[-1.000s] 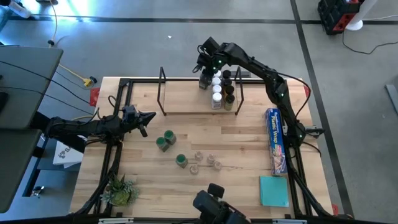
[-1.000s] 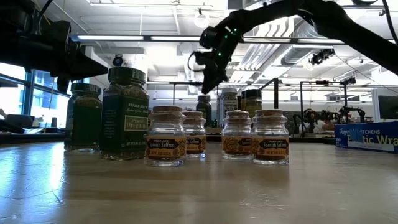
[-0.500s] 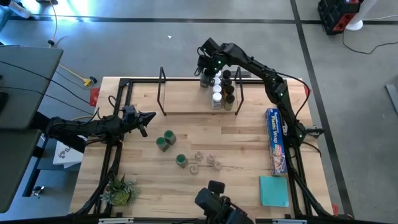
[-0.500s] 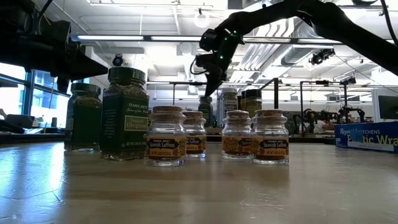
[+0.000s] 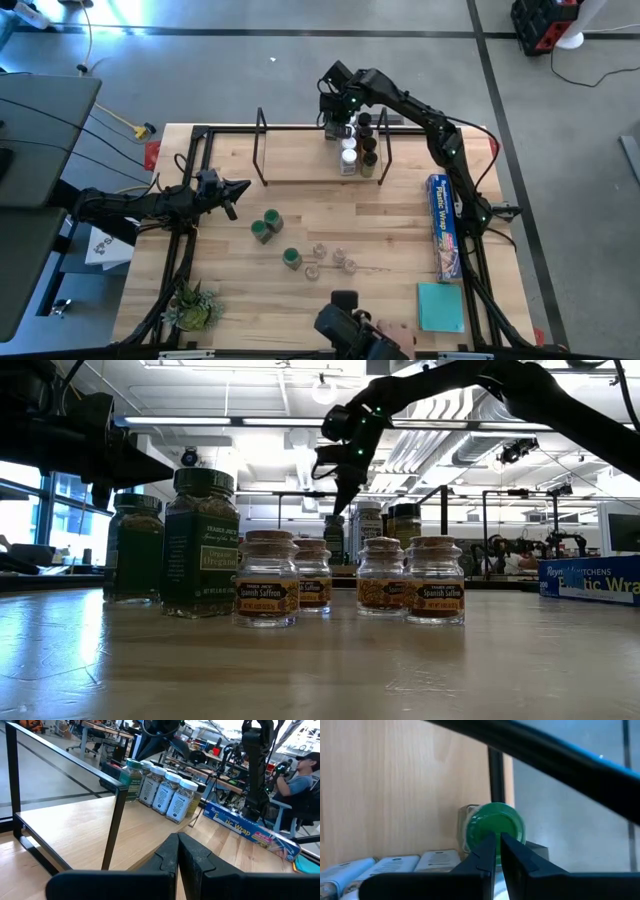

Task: Shelf spices
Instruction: Put the top right green seasoning bottle on the shelf

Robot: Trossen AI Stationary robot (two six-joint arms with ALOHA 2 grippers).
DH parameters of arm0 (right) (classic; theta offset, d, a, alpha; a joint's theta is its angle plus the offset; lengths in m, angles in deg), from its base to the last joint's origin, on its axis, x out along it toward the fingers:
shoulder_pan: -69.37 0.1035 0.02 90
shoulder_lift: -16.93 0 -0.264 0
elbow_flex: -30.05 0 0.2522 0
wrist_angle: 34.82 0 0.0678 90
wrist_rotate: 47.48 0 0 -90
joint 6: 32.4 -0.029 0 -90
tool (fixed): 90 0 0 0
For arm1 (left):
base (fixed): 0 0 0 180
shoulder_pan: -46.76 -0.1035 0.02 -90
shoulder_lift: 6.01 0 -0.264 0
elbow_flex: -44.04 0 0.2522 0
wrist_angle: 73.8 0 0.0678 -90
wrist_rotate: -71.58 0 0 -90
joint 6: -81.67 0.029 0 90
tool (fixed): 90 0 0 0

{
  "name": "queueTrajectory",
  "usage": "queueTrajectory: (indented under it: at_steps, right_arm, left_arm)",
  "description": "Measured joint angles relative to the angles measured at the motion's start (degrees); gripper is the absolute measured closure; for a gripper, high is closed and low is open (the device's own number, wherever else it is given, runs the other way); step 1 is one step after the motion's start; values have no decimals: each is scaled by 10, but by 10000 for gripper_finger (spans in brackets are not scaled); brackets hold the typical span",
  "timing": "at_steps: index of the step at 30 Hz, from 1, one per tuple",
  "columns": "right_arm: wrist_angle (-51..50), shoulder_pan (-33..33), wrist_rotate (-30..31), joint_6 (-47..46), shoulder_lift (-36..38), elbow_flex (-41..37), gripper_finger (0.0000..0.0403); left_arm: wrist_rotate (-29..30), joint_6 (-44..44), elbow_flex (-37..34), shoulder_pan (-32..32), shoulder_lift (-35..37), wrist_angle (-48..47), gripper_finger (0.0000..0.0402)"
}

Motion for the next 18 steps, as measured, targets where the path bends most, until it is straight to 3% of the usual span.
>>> queueTrajectory:
  at_steps: [8,13,18]
  right_arm:
    - [20,0,-5,2,19,0,384]
    - [19,1,-89,-19,19,0,384]
    - [18,-1,-78,-46,19,0,384]
  left_arm:
    - [0,0,0,0,0,0,396]
    - [0,0,0,0,0,0,396]
    - [0,0,0,0,0,0,396]
